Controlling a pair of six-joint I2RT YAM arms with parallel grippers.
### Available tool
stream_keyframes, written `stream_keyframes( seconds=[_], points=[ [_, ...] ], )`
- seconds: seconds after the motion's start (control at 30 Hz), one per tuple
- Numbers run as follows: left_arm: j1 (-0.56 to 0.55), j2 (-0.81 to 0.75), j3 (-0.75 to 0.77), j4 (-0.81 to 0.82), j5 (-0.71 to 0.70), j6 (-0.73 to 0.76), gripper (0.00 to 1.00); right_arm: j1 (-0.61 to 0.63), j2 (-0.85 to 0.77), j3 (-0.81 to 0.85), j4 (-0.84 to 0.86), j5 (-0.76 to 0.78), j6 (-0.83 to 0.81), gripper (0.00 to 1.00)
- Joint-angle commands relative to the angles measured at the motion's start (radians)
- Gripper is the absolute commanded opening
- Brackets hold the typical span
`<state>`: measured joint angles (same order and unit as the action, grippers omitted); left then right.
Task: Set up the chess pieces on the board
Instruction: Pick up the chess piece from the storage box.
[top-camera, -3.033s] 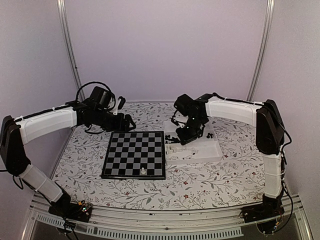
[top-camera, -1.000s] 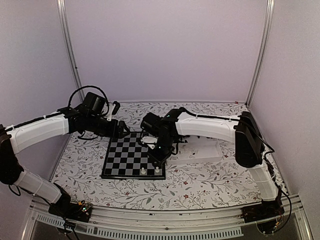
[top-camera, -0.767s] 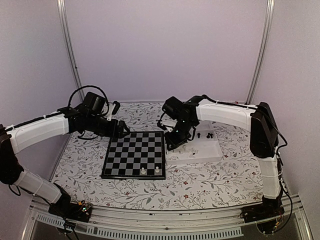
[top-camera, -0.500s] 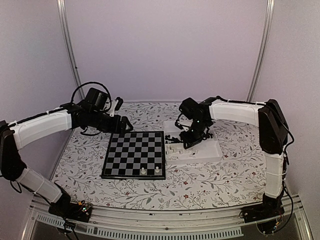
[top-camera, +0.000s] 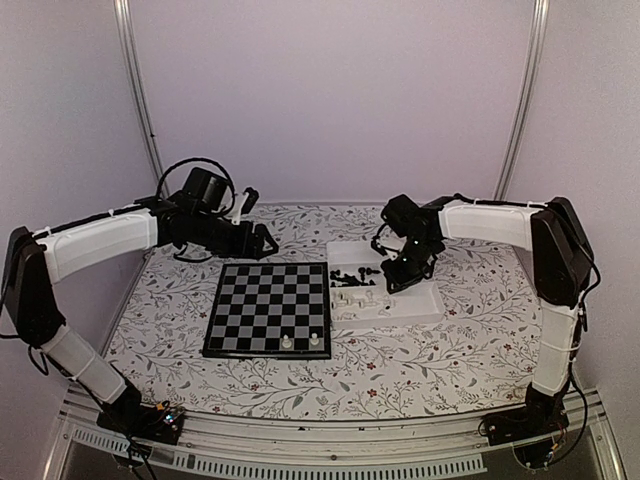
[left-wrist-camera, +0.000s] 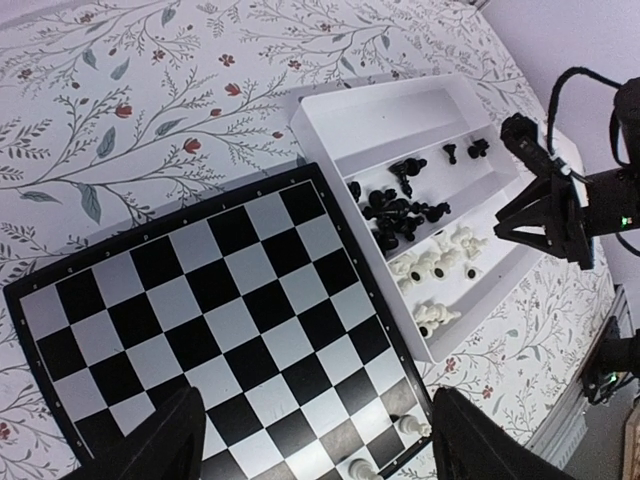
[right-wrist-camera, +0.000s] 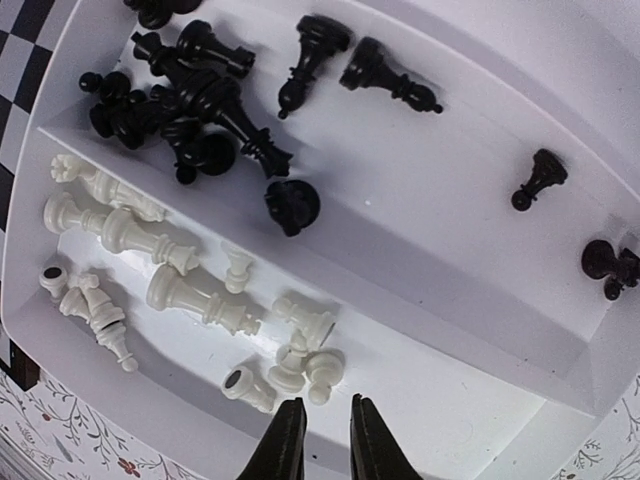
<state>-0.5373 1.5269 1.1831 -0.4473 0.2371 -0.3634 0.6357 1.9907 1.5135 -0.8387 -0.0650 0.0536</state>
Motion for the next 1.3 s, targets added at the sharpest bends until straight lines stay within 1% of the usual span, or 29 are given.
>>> stream_keyframes(
  seconds=[0.0, 0.17, 0.27, 0.53, 0.77, 1.1, 1.27],
  points=[
    [-0.015, 0.018, 0.037, 0.016, 0.011, -0.01, 0.8, -0.028, -0.038, -0.024, 0.037, -0.005, -0.018, 0.2],
    [-0.018, 0.021, 0.045, 0.014, 0.005, -0.01, 0.8, -0.03, -0.016, -0.006, 0.039, -0.094, -0.02, 0.26],
    [-0.019, 0.021, 0.044, 0.008, 0.0, -0.007, 0.8, -0.029, -0.004, -0.006, 0.029, -0.102, -0.016, 0.26],
    [-0.018, 0.02, 0.033, 0.007, -0.005, -0.005, 0.8, -0.03, 0.03, 0.002, 0.007, -0.093, -0.012, 0.21],
    [-0.018, 0.019, 0.028, -0.005, -0.013, -0.001, 0.8, -0.029, 0.051, -0.007, -0.007, -0.097, -0.008, 0.23],
    [-0.018, 0.001, -0.006, -0.004, -0.02, -0.001, 0.8, -0.028, 0.062, -0.01, -0.027, -0.074, 0.003, 0.21],
    [-0.018, -0.004, -0.015, 0.004, -0.022, -0.003, 0.8, -0.027, 0.073, 0.004, -0.035, -0.059, 0.008, 0.18]
  ],
)
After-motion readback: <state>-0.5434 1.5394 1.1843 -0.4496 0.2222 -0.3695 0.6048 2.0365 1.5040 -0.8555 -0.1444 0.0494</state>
